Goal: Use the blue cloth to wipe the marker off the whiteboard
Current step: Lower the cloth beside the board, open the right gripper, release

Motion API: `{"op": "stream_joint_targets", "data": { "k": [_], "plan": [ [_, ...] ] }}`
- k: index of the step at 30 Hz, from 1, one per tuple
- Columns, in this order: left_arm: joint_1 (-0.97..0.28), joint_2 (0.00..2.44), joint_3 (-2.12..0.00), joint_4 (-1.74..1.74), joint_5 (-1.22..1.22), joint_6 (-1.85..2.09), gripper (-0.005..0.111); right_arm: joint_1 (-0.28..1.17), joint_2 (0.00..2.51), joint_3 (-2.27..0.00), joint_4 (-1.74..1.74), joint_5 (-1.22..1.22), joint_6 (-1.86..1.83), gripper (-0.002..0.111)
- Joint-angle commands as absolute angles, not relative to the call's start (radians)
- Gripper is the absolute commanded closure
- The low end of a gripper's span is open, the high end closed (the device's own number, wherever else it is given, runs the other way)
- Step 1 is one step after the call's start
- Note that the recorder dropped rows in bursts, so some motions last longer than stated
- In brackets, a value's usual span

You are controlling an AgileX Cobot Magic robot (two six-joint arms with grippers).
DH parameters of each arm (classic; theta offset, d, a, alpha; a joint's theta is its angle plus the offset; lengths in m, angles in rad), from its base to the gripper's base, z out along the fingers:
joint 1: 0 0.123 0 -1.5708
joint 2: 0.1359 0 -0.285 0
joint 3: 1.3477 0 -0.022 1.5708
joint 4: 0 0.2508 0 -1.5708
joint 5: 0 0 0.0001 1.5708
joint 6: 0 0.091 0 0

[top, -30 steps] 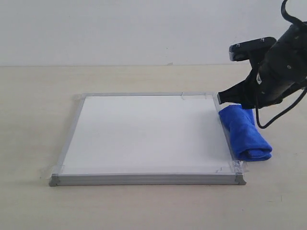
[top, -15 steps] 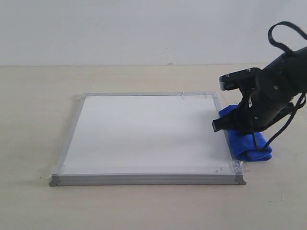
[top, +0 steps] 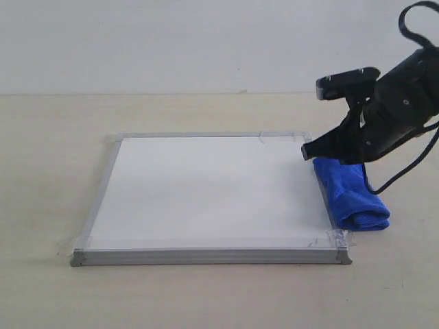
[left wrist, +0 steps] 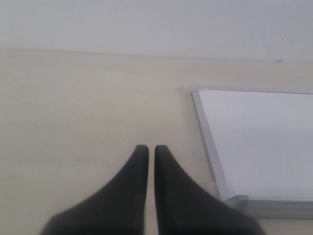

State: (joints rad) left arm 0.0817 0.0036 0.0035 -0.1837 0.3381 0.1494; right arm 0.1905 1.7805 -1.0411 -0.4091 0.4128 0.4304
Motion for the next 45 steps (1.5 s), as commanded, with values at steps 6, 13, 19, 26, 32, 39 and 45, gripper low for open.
{"op": "stream_joint_targets", "data": {
  "k": [6, 13, 19, 26, 32, 39, 45],
  "plan": [
    [0.080, 0.000, 0.000, -0.185, 0.329, 0.150, 0.102, 0.193, 1.863, -1.048, -0.406, 0.310, 0.428, 0.107],
    [0.080, 0.000, 0.000, -0.185, 0.329, 0.150, 0.102, 0.191, 1.915, -1.050, -0.406, 0.258, 0.428, 0.107],
    [0.080, 0.000, 0.000, -0.185, 0.329, 0.150, 0.102, 0.190, 1.810, -1.050, -0.417, 0.267, 0.428, 0.107],
    [0.080, 0.000, 0.000, -0.185, 0.329, 0.150, 0.102, 0.181, 1.789, -1.044, -0.459, 0.361, 0.386, 0.107],
    [0.080, 0.000, 0.000, -0.185, 0.329, 0.150, 0.102, 0.149, 1.848, -0.998, -0.459, 0.308, 0.397, 0.107],
    [0.080, 0.000, 0.000, -0.185, 0.329, 0.150, 0.102, 0.149, 1.901, -0.998, -0.461, 0.294, 0.402, 0.107],
    [0.080, 0.000, 0.000, -0.185, 0.329, 0.150, 0.102, 0.149, 1.749, -1.000, -0.461, 0.367, 0.398, 0.107]
  ]
}}
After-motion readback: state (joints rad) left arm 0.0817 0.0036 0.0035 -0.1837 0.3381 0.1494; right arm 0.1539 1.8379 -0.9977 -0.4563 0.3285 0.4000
